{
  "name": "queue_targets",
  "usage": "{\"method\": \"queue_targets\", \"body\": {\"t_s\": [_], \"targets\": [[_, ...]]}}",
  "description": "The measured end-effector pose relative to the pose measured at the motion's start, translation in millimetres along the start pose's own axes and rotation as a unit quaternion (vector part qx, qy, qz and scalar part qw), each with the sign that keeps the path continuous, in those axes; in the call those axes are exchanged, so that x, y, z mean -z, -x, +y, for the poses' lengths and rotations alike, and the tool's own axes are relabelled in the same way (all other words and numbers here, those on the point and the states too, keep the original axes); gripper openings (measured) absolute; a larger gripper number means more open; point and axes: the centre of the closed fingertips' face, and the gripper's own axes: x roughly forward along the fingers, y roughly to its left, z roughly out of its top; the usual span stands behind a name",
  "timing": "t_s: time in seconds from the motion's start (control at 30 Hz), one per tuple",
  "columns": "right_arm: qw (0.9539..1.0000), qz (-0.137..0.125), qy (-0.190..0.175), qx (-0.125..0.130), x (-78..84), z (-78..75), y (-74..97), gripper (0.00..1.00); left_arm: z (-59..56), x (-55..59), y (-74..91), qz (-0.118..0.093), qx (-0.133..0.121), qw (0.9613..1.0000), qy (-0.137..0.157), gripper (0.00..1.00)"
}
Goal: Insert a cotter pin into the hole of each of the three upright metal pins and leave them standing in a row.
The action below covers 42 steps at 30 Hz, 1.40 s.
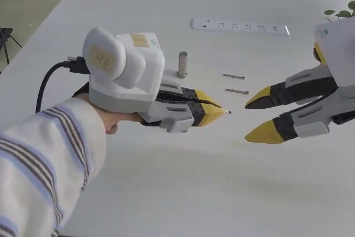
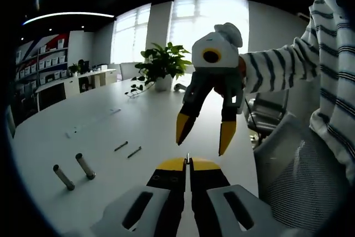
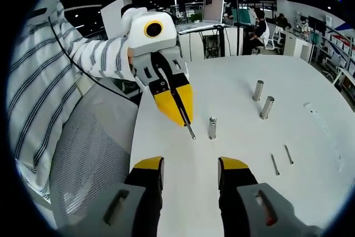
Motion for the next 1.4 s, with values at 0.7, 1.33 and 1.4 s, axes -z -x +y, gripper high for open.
{"method": "queue_targets", "body": {"t_s": [0.7,1.33,1.4], "targets": [[0.9989,-0.004,0.041,-0.024,-17.5,21.7,-8.2,0.09,-20.8,-17.9,7.6,-0.047,0.050,0.9975,-0.016,0.00],[0.9977,-0.013,0.040,-0.054,-20.4,33.2,-6.6,0.00,-30.6,-13.8,2.0,-0.036,0.073,0.9965,-0.020,0.00],[0.9975,-0.011,0.039,-0.058,-20.5,34.6,-6.1,0.00,-31.5,-10.9,2.3,-0.029,0.076,0.9964,-0.022,0.00]]}}
